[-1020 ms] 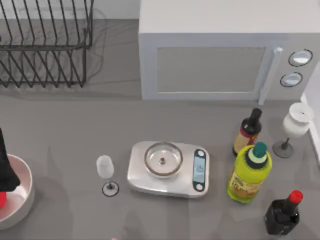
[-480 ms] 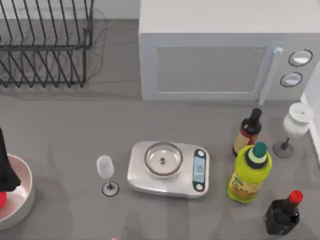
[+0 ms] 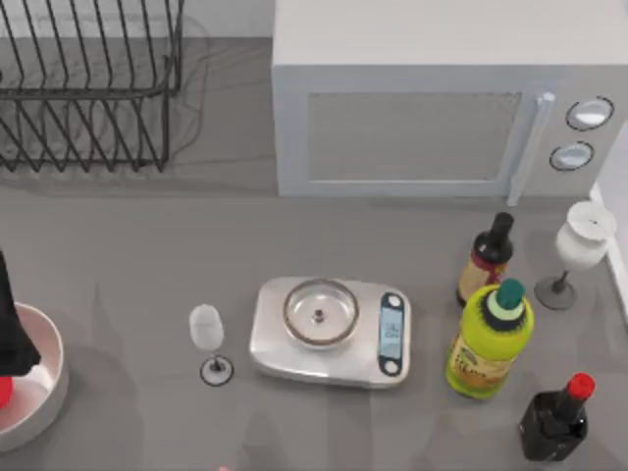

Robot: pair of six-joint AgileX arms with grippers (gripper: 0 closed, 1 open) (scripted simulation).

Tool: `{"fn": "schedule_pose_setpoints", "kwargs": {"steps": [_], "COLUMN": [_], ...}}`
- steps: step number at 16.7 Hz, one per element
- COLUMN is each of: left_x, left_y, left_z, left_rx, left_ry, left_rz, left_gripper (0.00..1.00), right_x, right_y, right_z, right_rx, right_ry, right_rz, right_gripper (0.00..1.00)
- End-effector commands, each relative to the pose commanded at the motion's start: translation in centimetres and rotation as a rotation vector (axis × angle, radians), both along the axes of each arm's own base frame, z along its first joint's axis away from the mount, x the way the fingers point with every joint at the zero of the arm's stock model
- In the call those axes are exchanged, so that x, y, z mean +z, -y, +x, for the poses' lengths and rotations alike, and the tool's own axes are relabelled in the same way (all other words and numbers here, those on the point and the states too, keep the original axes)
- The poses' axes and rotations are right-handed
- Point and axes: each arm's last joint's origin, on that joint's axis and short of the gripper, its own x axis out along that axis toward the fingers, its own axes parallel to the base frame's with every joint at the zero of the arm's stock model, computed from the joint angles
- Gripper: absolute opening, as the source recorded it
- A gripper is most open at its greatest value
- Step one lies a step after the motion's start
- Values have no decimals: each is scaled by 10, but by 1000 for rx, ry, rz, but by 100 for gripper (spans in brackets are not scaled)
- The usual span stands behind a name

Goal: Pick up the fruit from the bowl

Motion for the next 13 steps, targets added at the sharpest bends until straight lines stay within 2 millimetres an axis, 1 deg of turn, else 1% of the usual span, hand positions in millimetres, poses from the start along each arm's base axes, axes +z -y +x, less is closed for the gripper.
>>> {"fn": "schedule_pose_setpoints", "kwargs": {"steps": [4,7,10,13], "left_x": [0,8,22,36], "left_y": [0,0,0,0], "left_z": [0,1,6,21], "left_rx": [0,0,-1,-3], "left_ry": [-1,-75,-258,-529], "left_rz": [0,1,3,6], "left_gripper": [100,100,100,100], "right_x": [0,0,0,0], "right_y": [0,0,0,0], "right_z": [0,0,0,0], "right_rx": [0,0,0,0], "right_ry": [0,0,0,0], "right_rz": [0,0,0,0], "right_gripper": [100,100,100,100]}}
